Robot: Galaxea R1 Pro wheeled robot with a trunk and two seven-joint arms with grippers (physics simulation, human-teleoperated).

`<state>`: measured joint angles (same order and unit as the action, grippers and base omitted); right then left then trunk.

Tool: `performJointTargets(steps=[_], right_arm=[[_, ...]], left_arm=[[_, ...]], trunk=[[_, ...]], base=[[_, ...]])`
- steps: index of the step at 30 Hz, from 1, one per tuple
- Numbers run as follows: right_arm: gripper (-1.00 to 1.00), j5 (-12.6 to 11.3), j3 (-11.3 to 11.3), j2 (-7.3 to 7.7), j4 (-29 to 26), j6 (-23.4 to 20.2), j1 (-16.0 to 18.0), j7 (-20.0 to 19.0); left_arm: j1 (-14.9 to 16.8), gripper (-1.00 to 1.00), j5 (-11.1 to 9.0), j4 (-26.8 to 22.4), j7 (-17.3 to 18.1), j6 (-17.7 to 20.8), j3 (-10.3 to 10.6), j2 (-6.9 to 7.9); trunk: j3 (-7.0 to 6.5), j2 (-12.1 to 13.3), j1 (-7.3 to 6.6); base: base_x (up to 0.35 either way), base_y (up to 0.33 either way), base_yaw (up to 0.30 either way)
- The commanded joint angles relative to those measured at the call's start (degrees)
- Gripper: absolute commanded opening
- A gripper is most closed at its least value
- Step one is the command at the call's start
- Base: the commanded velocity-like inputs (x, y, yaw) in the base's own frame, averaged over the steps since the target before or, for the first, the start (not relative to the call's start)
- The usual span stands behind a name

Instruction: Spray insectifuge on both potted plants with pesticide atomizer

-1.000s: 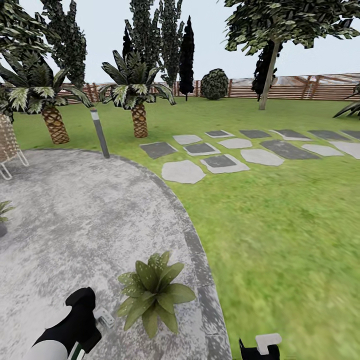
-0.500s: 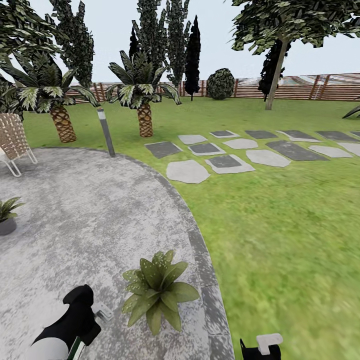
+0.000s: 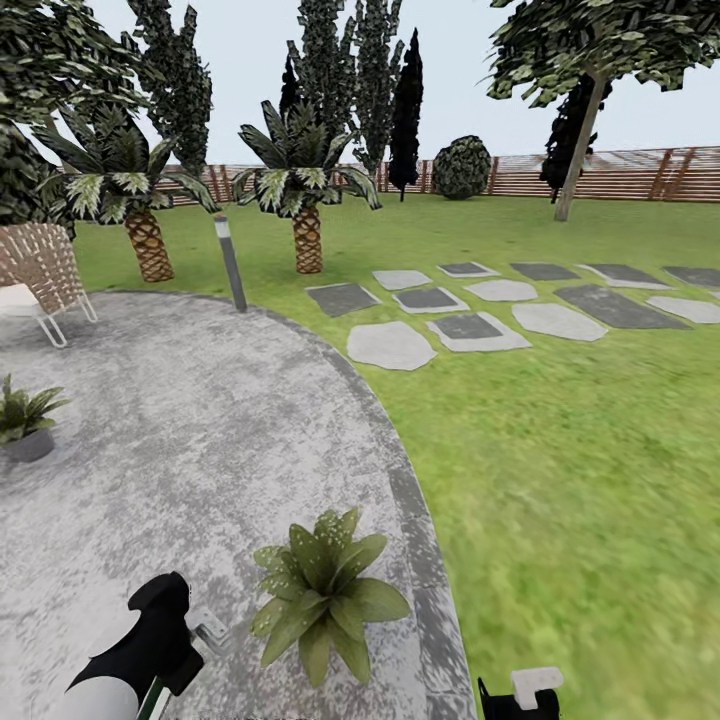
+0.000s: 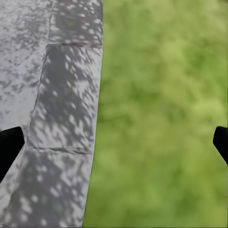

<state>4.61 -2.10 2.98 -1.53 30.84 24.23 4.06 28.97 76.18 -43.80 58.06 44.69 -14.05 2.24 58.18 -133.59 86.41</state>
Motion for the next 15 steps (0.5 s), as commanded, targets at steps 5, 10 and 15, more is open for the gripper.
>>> performJointTargets(steps=[5, 10, 15], right_arm=[[1.00, 0.49, -0.19, 0.01, 0.04, 0.10, 0.03, 0.42], [1.00, 0.49, -0.19, 0.01, 0.04, 0.10, 0.03, 0.42], [1.00, 0.49, -0.19, 0.01, 0.04, 0.10, 0.03, 0.42]], left_arm=[[0.04, -1.00, 0.38, -0.05, 0.47, 0.22, -0.52, 0.04], [-0.03, -1.00, 0.37, -0.05, 0.47, 0.22, -0.54, -0.04], [-0.05, -1.00, 0.37, -0.05, 0.47, 0.22, -0.46, -0.04]], trunk=[[0.05, -0.02, -0.01], [0.05, -0.02, -0.01], [0.05, -0.02, -0.01]], base=[[0.010, -0.012, 0.271], [0.126, -0.195, 0.059], [0.068, -0.257, 0.002]])
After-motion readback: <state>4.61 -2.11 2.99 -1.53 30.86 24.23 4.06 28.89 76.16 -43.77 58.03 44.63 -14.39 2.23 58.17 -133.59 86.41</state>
